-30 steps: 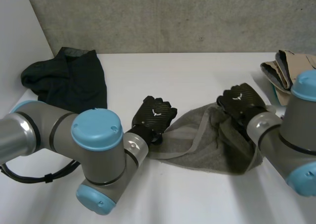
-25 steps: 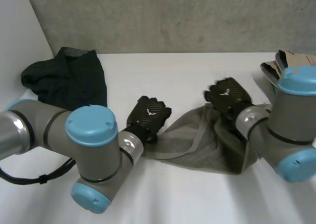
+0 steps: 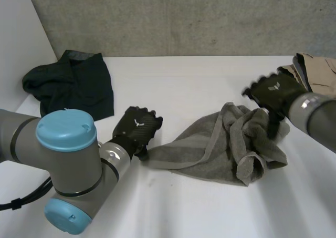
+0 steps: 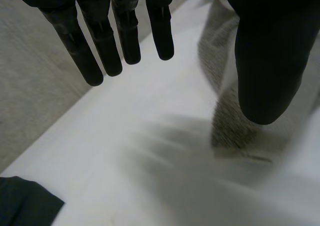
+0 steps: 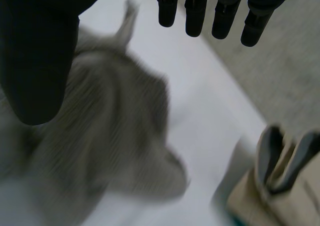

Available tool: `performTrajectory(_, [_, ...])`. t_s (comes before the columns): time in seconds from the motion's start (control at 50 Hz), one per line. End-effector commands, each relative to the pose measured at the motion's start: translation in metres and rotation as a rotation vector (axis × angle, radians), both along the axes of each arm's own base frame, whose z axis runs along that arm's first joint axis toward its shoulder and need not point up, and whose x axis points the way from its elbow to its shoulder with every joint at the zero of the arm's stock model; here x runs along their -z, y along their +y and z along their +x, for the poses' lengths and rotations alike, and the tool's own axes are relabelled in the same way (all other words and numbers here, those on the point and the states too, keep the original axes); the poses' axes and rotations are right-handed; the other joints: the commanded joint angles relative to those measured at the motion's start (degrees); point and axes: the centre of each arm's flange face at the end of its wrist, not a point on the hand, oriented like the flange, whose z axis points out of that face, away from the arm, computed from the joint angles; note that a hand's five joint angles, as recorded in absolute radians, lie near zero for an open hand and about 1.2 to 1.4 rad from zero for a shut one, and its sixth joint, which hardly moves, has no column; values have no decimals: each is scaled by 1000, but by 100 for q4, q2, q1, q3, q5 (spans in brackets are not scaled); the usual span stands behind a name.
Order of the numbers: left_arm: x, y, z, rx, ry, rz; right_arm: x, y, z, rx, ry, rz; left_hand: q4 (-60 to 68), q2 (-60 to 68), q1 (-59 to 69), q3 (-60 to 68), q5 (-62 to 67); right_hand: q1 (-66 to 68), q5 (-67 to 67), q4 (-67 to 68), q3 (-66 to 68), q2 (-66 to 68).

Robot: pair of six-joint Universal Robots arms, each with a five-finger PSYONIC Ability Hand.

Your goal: Fold the laundry.

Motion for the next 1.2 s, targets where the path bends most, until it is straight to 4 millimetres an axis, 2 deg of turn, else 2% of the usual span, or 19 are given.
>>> performTrajectory(0.02, [21,-6,-3,26,-73,20,13,31,-25,4,96,109,-64,-125,-154,-128,-42,447,487,539,545,548])
performTrajectory(0.2, [32,-16,-13,30,-82,27,35,52,-26,2,6,130,-64,-126,-155,-128,-42,533,573,624,631,633])
performTrajectory(0.38, [41,-21,-22,43,-121,51,65,53,-17,17,-87,161,3,-59,-87,-61,25,533,573,624,631,633])
performTrajectory(0.48, [42,-23,-23,36,-142,64,73,56,-12,29,-132,172,975,913,885,911,997,800,840,892,898,900])
performTrajectory(0.62, [46,-29,-28,35,-146,58,86,46,-6,23,-155,116,3514,3453,3424,3450,3537,2162,2202,2254,2260,2262])
performTrajectory(0.64, [44,-31,-29,31,-142,51,89,43,-4,23,-155,103,4917,4856,4827,4853,4940,3064,3104,3155,3162,3164])
performTrajectory(0.66, [43,-32,-29,27,-139,44,92,42,-4,24,-153,100,5446,5384,5356,5382,5468,3522,3562,3614,3620,3622])
performTrajectory(0.7, [39,-35,-29,11,-134,31,93,39,-3,29,-152,86,5451,5390,5361,5387,5473,4814,4855,4906,4912,4915])
performTrajectory(0.72, [32,-38,-28,-14,-127,13,92,34,-2,33,-154,63,5451,5390,5361,5387,5473,6706,6746,6798,6804,6806])
performTrajectory(0.8, [2,-46,-21,-108,-98,-54,71,18,0,52,-163,-31,5451,5390,5361,5387,5473,6725,6765,6817,6823,6825])
performTrajectory(0.82, [-15,-50,-15,-162,-74,-82,54,14,1,54,-170,-84,5451,5390,5361,5387,5473,6725,6765,6817,6823,6825])
performTrajectory(0.88, [-45,-56,-3,-237,-23,-129,20,8,2,46,-183,-186,5451,5390,5361,5387,5473,6725,6765,6817,6823,6825])
performTrajectory(0.9, [-67,-59,7,-287,18,-162,-4,5,3,33,-185,-258,5451,5390,5361,5387,5473,6725,6765,6817,6823,6825])
performTrajectory(0.94, [-88,-62,20,-338,61,-193,-27,4,2,23,-172,-317,5451,5390,5361,5387,5473,6725,6765,6817,6823,6825])
performTrajectory(0.96, [-109,-64,33,-385,105,-226,-48,2,-2,24,-155,-357,5451,5390,5361,5387,5473,6725,6765,6817,6823,6825])
performTrajectory(1.02, [-135,-67,56,-464,161,-264,-71,-2,-10,37,-118,-389,5451,5390,5361,5387,5473,6725,6765,6817,6823,6825])
performTrajectory(1.04, [-150,-67,72,-512,197,-287,-81,-4,-13,41,-94,-389,5451,5390,5361,5387,5473,6725,6765,6817,6823,6825])
performTrajectory(1.12, [-170,-65,99,-580,226,-307,-94,-8,-14,18,-55,-373,5451,5390,5361,5387,5473,6725,6765,6817,6823,6825])
performTrajectory(1.2, [-158,-66,113,-583,167,-233,-77,-12,-6,-32,2,-307,5451,5390,5361,5387,5473,6725,6765,6817,6823,6825])
